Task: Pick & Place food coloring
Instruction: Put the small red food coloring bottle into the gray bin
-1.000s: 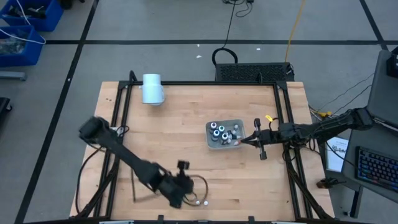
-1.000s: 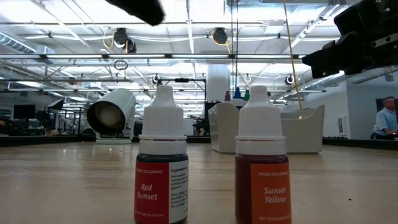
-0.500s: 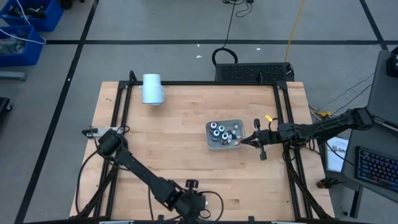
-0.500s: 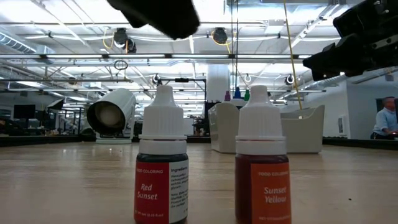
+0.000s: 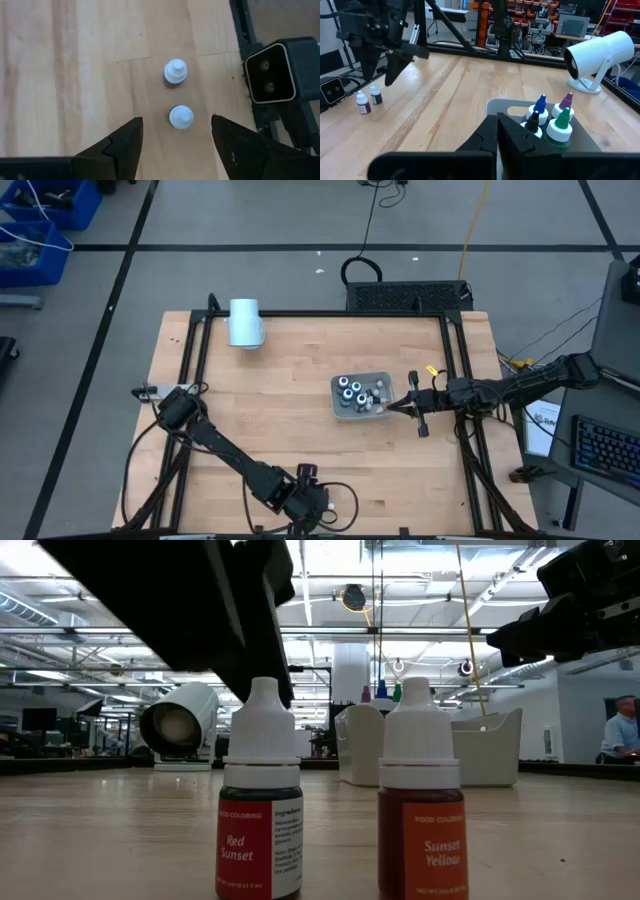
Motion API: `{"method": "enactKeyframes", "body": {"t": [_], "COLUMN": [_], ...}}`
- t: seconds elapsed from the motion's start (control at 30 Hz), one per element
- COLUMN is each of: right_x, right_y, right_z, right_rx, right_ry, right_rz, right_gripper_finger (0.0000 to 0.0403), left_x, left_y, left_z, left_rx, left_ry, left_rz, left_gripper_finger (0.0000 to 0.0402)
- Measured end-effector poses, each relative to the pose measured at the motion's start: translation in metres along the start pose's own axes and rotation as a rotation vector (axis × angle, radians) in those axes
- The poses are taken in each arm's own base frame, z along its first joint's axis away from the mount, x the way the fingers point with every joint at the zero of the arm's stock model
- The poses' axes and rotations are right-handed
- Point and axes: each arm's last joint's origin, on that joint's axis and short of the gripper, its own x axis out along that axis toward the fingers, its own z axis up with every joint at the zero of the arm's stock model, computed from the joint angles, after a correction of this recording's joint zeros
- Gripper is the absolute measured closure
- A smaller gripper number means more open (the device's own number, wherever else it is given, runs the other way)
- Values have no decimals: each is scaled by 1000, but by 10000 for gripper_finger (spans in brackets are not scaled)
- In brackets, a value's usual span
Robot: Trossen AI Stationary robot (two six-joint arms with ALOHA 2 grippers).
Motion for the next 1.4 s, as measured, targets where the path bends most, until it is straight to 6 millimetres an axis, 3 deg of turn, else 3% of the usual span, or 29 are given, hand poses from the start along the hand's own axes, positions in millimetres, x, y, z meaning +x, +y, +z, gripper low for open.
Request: {"method": "enactKeyframes", "body": {"t": [0.43,0.73,1.4], "right_x": [0,0,1], "right_y": [0,0,0], "right_z": [-1,-1,-1], "right_rx": [-3,-18,-22], "right_ry": [8,10,13], "right_rz": [0,0,0], "right_gripper_finger": [403,403,403], "left_x": [7,25,27], "left_y": [6,5,8], "left_z": [0,-3,0], "left_rx": [-9,37,34], "left_ry": [-1,5,-5], "left_rz": [-52,-94,-94], "left_gripper_finger": [162,162,163]}}
